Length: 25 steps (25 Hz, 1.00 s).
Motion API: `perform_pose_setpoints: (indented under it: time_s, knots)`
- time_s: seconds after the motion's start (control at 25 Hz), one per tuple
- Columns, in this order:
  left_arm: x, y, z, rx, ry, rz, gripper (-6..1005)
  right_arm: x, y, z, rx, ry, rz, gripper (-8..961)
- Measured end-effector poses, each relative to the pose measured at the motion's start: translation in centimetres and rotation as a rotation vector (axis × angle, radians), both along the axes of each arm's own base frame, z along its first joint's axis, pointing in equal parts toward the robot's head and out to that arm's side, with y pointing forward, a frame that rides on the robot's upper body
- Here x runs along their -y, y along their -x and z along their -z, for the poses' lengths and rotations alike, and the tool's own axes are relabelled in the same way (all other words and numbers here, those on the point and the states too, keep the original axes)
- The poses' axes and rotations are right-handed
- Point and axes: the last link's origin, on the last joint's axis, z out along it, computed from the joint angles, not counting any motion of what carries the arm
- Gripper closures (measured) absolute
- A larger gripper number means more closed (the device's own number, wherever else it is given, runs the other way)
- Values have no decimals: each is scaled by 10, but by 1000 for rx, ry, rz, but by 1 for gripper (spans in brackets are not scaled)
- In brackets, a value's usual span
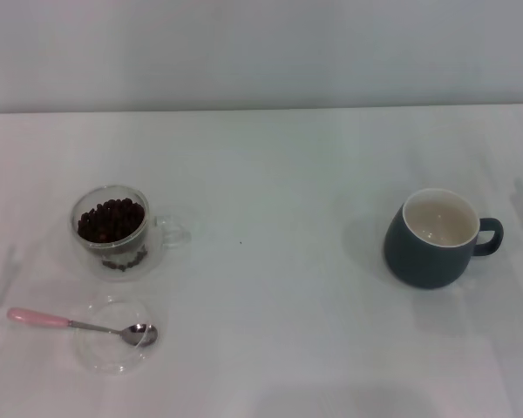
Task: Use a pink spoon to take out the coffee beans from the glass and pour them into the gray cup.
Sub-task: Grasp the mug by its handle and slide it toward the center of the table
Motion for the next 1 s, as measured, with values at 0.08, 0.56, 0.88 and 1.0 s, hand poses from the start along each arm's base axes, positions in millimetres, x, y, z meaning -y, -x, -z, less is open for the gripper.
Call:
perform_pose_setpoints:
  time_s: [0.08,0.56,0.88,1.0]
  knots:
    - [1,2,-2,14,4,-6,141,-1,-1,-1,4,1,4,109]
    - [-4,-2,1,40,16,4,142,13,-10,6,-10,25,43,109]
    - [-6,-5,3,34,33,18,145,65,-21,25,-6,122,49,109]
    - [-6,-5,3,34,31,21,146,85,-20,32,-5,164,27,108]
